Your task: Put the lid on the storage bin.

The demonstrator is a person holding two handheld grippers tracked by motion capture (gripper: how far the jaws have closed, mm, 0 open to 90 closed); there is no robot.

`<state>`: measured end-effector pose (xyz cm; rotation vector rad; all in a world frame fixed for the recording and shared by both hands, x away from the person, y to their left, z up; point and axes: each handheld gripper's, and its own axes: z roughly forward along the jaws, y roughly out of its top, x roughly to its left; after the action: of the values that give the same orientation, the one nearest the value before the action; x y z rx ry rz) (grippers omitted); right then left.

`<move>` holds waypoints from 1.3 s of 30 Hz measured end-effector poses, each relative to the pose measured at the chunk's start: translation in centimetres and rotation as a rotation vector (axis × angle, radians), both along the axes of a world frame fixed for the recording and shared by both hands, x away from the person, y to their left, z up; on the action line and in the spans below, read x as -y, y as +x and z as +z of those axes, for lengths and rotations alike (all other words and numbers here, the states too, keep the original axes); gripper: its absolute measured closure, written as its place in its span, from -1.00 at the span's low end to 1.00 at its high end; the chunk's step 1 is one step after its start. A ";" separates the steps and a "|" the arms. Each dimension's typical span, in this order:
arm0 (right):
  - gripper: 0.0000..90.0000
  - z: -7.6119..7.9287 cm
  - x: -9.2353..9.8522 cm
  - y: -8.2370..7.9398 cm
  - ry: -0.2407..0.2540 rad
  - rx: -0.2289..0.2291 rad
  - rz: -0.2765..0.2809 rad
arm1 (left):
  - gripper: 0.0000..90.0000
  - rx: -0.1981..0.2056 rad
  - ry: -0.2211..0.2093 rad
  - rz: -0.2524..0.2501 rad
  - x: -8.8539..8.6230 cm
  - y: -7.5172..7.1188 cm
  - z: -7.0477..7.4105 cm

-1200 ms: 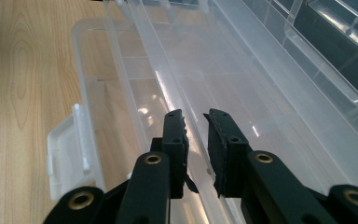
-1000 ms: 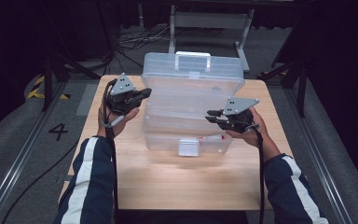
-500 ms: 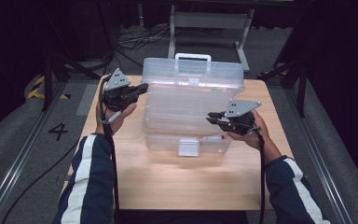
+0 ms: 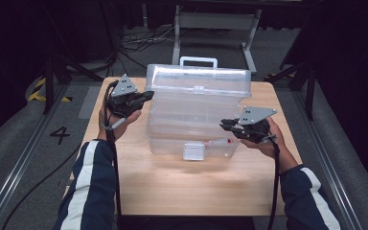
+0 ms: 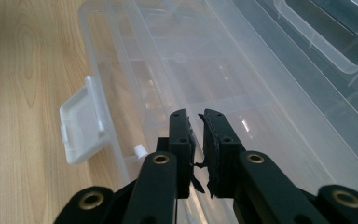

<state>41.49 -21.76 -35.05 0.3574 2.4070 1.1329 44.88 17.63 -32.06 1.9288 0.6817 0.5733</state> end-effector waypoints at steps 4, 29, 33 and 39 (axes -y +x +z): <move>0.85 0.0 0.7 -0.2 -0.001 -0.002 -0.015 | 1.00 0.004 0.016 -0.004 0.0 -0.2 -0.1; 0.86 -1.0 2.8 -2.1 -0.025 0.024 -0.077 | 1.00 -0.030 0.126 -0.059 -0.1 -1.6 -1.3; 0.83 -1.1 3.2 -2.3 -0.020 0.003 -0.080 | 1.00 -0.040 0.134 -0.074 -0.2 -2.0 -1.8; 0.82 -1.0 4.0 -2.7 0.004 0.002 -0.094 | 1.00 -0.049 0.158 -0.080 -0.3 -2.6 -2.3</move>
<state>38.80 -25.79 -36.09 0.4655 2.3601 1.0961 42.26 17.90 -34.35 2.1128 0.6019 0.5453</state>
